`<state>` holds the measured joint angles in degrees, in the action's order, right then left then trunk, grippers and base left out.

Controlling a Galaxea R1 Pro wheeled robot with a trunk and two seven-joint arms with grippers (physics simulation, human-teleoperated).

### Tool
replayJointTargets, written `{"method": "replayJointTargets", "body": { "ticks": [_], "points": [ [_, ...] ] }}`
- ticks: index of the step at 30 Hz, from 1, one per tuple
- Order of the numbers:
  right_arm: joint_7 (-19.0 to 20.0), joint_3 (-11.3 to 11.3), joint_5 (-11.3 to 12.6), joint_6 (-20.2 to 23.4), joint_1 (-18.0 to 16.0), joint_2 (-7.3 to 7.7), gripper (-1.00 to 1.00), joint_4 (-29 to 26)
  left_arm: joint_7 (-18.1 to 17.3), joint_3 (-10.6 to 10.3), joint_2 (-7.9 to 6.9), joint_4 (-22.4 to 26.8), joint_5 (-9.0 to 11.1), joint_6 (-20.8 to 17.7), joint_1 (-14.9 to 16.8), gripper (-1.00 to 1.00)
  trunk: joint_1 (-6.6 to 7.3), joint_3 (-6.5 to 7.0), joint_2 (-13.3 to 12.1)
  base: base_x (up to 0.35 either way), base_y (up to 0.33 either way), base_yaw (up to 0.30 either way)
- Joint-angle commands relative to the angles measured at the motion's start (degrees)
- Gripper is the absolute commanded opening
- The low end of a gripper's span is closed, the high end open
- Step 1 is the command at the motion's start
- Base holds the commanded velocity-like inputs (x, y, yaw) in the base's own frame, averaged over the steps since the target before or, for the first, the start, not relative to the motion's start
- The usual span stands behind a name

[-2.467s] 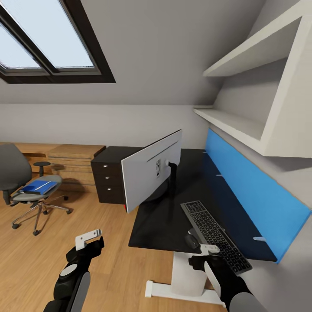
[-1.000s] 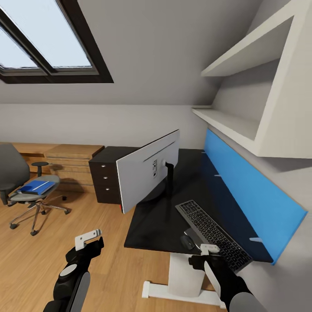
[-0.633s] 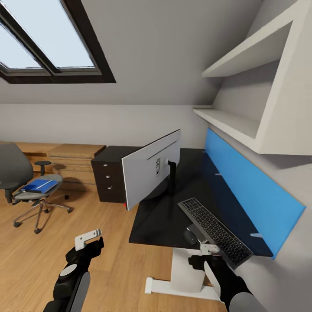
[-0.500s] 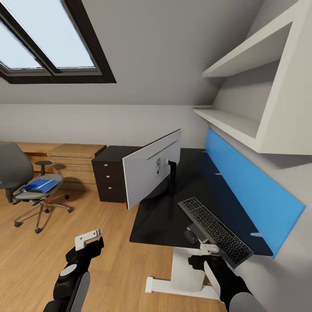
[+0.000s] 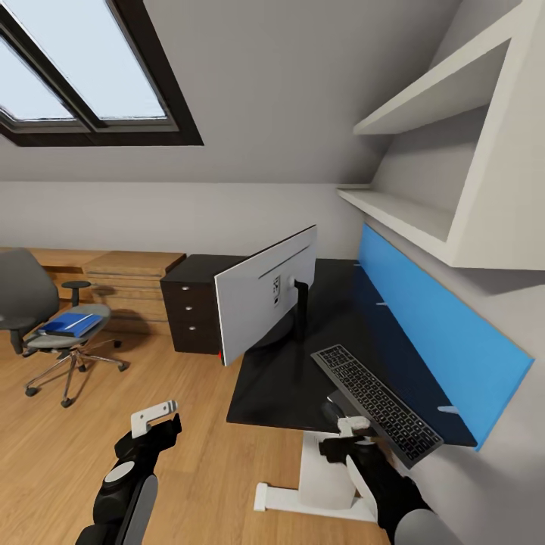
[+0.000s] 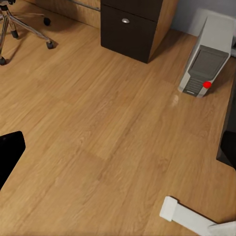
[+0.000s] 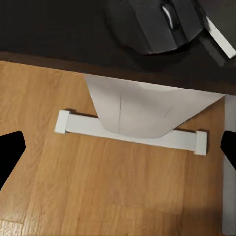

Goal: In the bedroom, organize the workspace by keeping the computer under the desk, ensuring the monitor is on the desk, placing the keyboard on the desk next to the monitor, placing the mouse on the desk next to the keyboard, moving the folder from the swivel chair onto the desk next to the mouse, stacking the notebook on top of the folder with the pen on top of the notebook, and positioning the swivel chair next to the desk.

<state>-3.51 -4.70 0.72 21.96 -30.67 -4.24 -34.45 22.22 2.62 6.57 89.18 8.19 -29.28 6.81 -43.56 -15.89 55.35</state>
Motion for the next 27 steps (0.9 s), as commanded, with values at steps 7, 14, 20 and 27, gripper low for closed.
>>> {"method": "replayJointTargets", "body": {
  "ticks": [7, 14, 20, 27],
  "points": [
    [-0.59, -7.60, 0.07, -6.32, 0.19, -0.04, 1.00, -2.50, 0.37, 0.02, 0.02, 0.04, 0.60, -0.16, 0.04, 1.00, -0.01, -0.08, 0.06, 0.000, 0.000, 0.000],
    [-0.54, -10.58, 0.11, -12.40, 0.33, 0.24, 1.00, -3.46, 0.37, 0.02, 0.02, 0.03, 0.60, -0.16, 0.04, 1.00, -0.01, -0.08, 0.06, 0.000, 0.000, 0.000],
    [-0.53, -10.80, 0.02, -14.06, 0.34, 0.35, 1.00, -3.51, 0.37, 0.02, 0.02, 0.03, 0.59, -0.16, 0.04, 1.00, -0.01, -0.08, 0.06, 0.000, 0.000, 0.000],
    [-0.54, -10.81, -0.01, -14.64, 0.34, 0.42, 1.00, -3.40, 0.37, 0.02, 0.02, 0.03, 0.58, -0.16, 0.04, 1.00, -0.01, -0.08, 0.06, 0.000, 0.000, 0.000]
  ]
}}
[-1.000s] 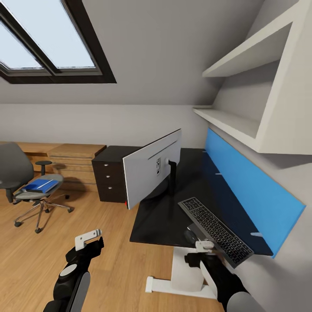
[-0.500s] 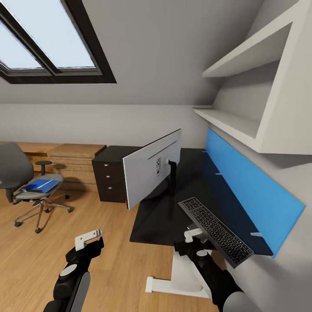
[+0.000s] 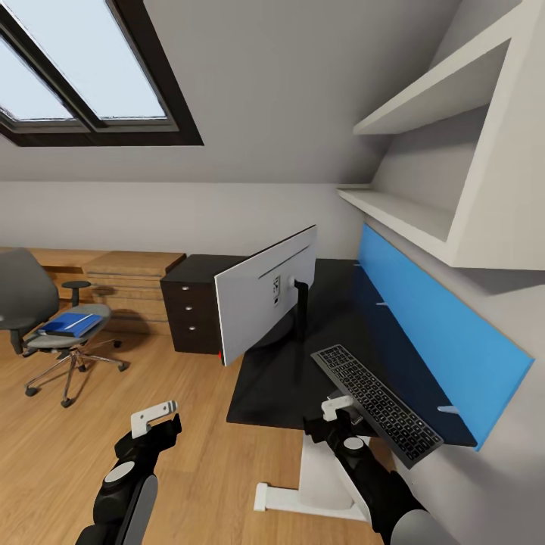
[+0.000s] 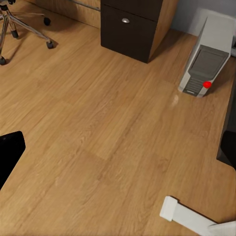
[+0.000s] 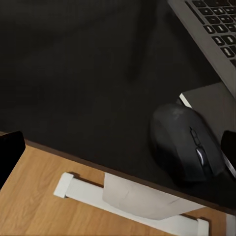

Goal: In the bedroom, organize the workspace by keeping the computer under the desk, ensuring the monitor is on the desk, placing the keyboard on the desk next to the monitor, placing the mouse on the desk next to the keyboard, moving the folder from the swivel chair onto the desk next to the mouse, stacking the notebook on top of the folder with the pen on top of the notebook, and positioning the swivel chair next to the desk.

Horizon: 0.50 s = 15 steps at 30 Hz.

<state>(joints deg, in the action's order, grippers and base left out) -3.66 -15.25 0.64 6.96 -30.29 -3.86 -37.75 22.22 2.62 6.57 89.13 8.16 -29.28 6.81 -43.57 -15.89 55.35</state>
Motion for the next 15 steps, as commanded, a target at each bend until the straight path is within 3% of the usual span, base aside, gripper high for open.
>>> {"method": "replayJointTargets", "body": {
  "ticks": [1, 7, 15],
  "points": [
    [-0.38, -0.25, 0.07, 0.36, -0.04, 0.05, 1.00, -0.05, 0.37, 0.02, 0.02, 0.08, 0.61, -0.17, 0.04, 1.00, -0.01, -0.08, 0.06, 0.000, 0.000, 0.000],
    [-0.48, -0.15, 0.13, 0.34, -0.04, 0.26, 1.00, 0.15, 0.37, 0.02, 0.02, 0.08, 0.62, -0.17, 0.04, 1.00, -0.01, -0.08, 0.06, 0.008, 0.000, 0.000],
    [-0.47, 0.08, 0.30, 0.78, -0.04, 0.83, 1.00, 0.48, 0.37, 0.02, 0.02, 0.08, 0.62, -0.15, 0.04, 1.00, -0.01, -0.08, 0.06, 0.144, 0.000, 0.000]
  ]
}}
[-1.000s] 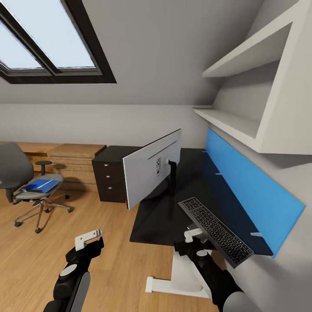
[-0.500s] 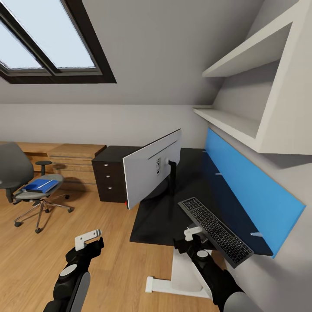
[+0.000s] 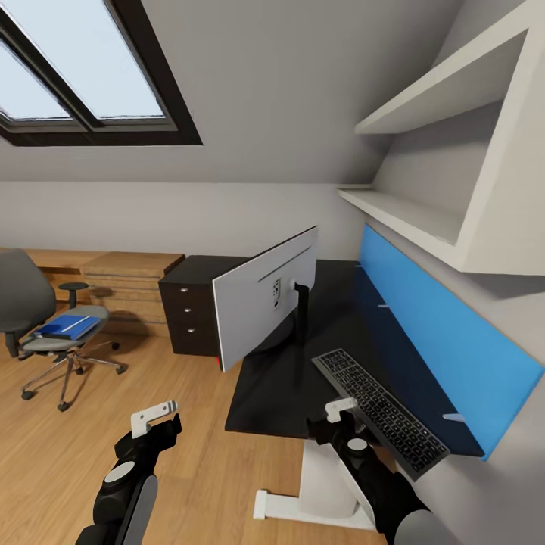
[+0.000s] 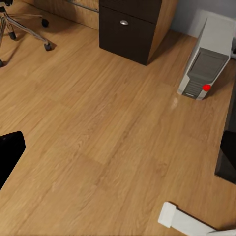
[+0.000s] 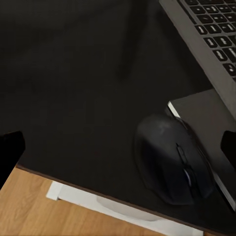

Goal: In the bedroom, organize the workspace by keeping the computer under the desk, ensuring the monitor is on the desk, placing the keyboard on the desk next to the monitor, placing the mouse on the desk next to the keyboard, moving the folder from the swivel chair onto the desk next to the mouse, stacking the notebook on top of the folder with the pen on top of the notebook, and positioning the swivel chair next to the desk.

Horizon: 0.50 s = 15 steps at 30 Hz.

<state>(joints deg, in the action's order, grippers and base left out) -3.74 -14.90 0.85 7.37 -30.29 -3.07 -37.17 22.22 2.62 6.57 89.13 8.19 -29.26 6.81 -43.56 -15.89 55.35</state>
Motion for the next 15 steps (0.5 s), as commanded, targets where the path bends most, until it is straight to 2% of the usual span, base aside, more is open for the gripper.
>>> {"method": "replayJointTargets", "body": {
  "ticks": [1, 9, 15],
  "points": [
    [-0.39, -0.24, 0.09, 0.42, -0.04, 0.07, 1.00, -0.10, 0.37, 0.02, 0.03, 0.08, 0.60, -0.17, 0.04, 1.00, -0.01, -0.08, 0.05, 0.045, 0.000, 0.000],
    [-0.37, 0.13, 0.11, 0.63, -0.04, 0.38, 1.00, -0.02, 0.37, 0.02, 0.03, 0.08, 0.60, -0.17, 0.04, 1.00, -0.01, -0.08, 0.05, 0.039, 0.000, 0.000],
    [-0.26, 0.21, 0.15, 0.76, -0.04, 0.77, 1.00, -0.01, 0.37, 0.02, 0.03, 0.08, 0.63, -0.11, 0.04, 1.00, -0.01, -0.08, 0.05, 0.213, 0.000, 0.000]
  ]
}}
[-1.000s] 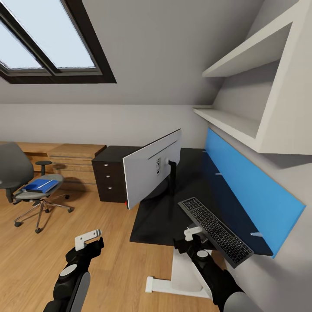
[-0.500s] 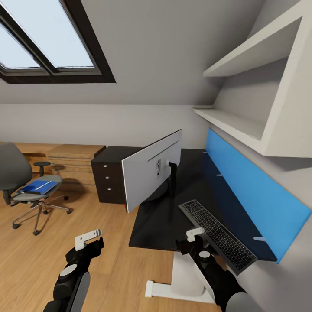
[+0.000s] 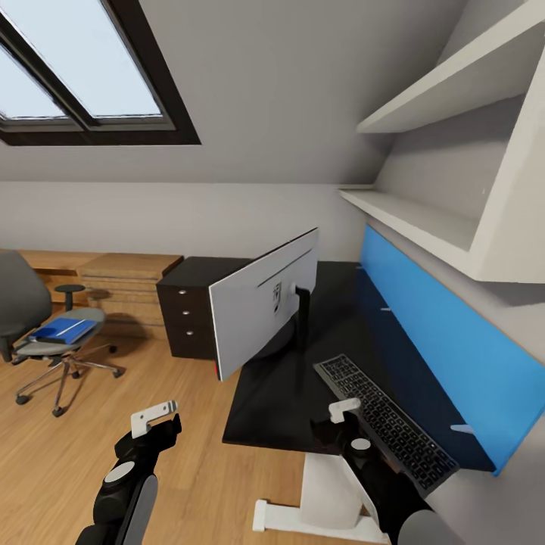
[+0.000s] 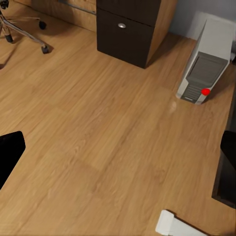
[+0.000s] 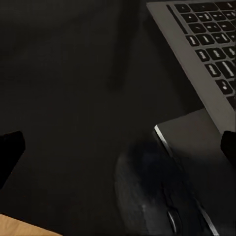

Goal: In the bedroom, organize the workspace by keeping the computer under the desk, ensuring the monitor is on the desk, placing the keyboard on the desk next to the monitor, placing the mouse on the desk next to the keyboard, moving the folder from the swivel chair onto the desk next to the mouse, stacking the notebook on top of the folder with the pen on top of the notebook, and positioning the swivel chair next to the desk.

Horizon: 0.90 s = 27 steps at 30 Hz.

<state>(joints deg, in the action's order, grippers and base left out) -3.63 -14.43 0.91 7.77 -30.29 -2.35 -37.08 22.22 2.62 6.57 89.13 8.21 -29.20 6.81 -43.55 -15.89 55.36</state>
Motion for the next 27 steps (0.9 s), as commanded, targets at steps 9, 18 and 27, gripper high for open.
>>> {"method": "replayJointTargets", "body": {
  "ticks": [9, 18, 27],
  "points": [
    [-0.33, -0.27, 0.07, 0.46, -0.04, 0.11, 1.00, -0.04, 0.37, 0.02, 0.03, 0.07, 0.58, -0.23, 0.04, 1.00, -0.03, -0.08, 0.05, 0.067, 0.000, 0.000],
    [-0.25, -0.33, 0.06, 1.22, -0.04, 0.06, 1.00, 0.26, 0.37, 0.02, 0.03, 0.07, 0.66, -0.23, 0.04, 1.00, -0.03, -0.08, 0.05, 0.097, 0.000, 0.000],
    [-0.10, -0.33, 0.19, 3.51, -0.19, -0.09, 1.00, 4.52, 0.37, -0.05, 0.15, 0.31, 0.74, -0.18, 0.04, 1.00, -0.03, -0.08, 0.05, 0.020, 0.000, 0.000]
  ]
}}
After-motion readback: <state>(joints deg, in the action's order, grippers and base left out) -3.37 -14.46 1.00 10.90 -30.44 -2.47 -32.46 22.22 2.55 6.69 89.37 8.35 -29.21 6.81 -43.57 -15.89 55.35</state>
